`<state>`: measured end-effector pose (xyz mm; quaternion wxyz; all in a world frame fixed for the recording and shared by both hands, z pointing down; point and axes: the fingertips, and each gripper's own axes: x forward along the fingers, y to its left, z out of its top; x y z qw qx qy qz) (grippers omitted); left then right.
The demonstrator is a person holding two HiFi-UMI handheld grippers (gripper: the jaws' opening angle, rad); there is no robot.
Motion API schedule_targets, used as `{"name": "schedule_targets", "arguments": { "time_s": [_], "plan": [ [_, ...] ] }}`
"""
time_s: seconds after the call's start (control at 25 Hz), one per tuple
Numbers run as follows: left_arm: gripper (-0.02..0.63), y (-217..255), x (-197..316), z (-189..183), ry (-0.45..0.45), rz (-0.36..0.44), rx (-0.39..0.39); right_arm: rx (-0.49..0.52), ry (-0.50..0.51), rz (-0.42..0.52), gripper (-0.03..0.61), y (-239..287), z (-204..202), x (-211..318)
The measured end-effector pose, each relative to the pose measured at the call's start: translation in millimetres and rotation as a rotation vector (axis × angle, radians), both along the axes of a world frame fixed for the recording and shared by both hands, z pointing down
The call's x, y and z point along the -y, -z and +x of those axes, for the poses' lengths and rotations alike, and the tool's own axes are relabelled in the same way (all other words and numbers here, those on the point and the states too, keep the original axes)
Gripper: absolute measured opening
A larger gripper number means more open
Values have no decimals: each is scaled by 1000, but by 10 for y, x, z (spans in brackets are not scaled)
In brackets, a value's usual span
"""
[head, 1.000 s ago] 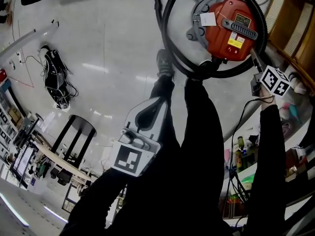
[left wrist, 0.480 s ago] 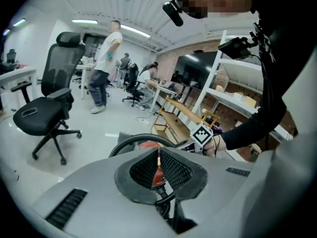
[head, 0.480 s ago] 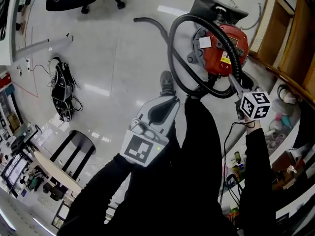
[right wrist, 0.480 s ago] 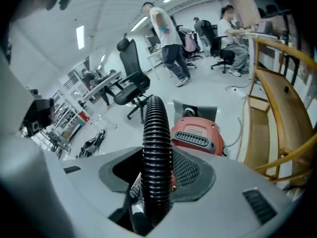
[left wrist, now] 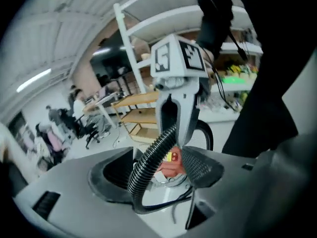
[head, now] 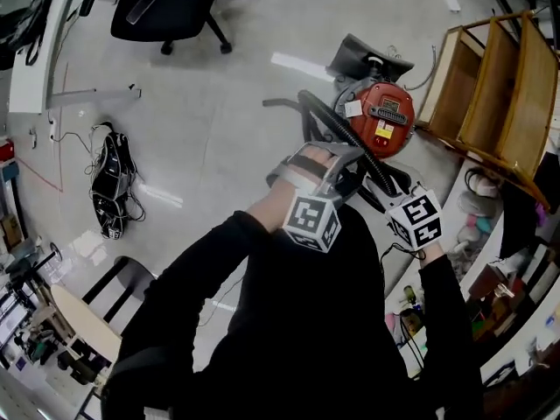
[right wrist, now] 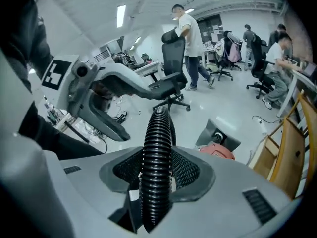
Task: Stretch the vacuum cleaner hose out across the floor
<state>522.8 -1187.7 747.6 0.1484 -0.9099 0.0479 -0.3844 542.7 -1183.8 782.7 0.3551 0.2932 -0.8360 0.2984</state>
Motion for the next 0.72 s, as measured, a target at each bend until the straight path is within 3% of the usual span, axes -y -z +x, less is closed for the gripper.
{"name": "schedule_targets", "arguments": {
  "time_s": [0.12, 0.24, 0.28, 0.32, 0.52, 0.64, 0.72],
  "plan": [
    [325, -338, -75, 2, -242, 151, 146, -13, 22, 13, 184, 112, -194, -139],
    [322, -633, -212, -21, -379, 131, 214, -31, 31, 15, 184, 113, -369, -310],
    [269, -684, -220, -31, -398, 119, 221, -41, 30, 16, 184, 100, -406, -346],
    [189, -699, -220, -48, -413, 111, 222, -50, 25, 22, 184, 90, -434, -364],
    [179, -532, -179, -234, -430, 116, 236, -117, -6, 174, 186, 351, -561, -348],
    [179, -355, 50, -528, -364, 99, 280, -117, -132, 266, 186, 811, -549, -218],
    [179, -165, 161, -787, -283, 59, 295, -58, -267, 279, 186, 1143, -502, -210]
  ]
}}
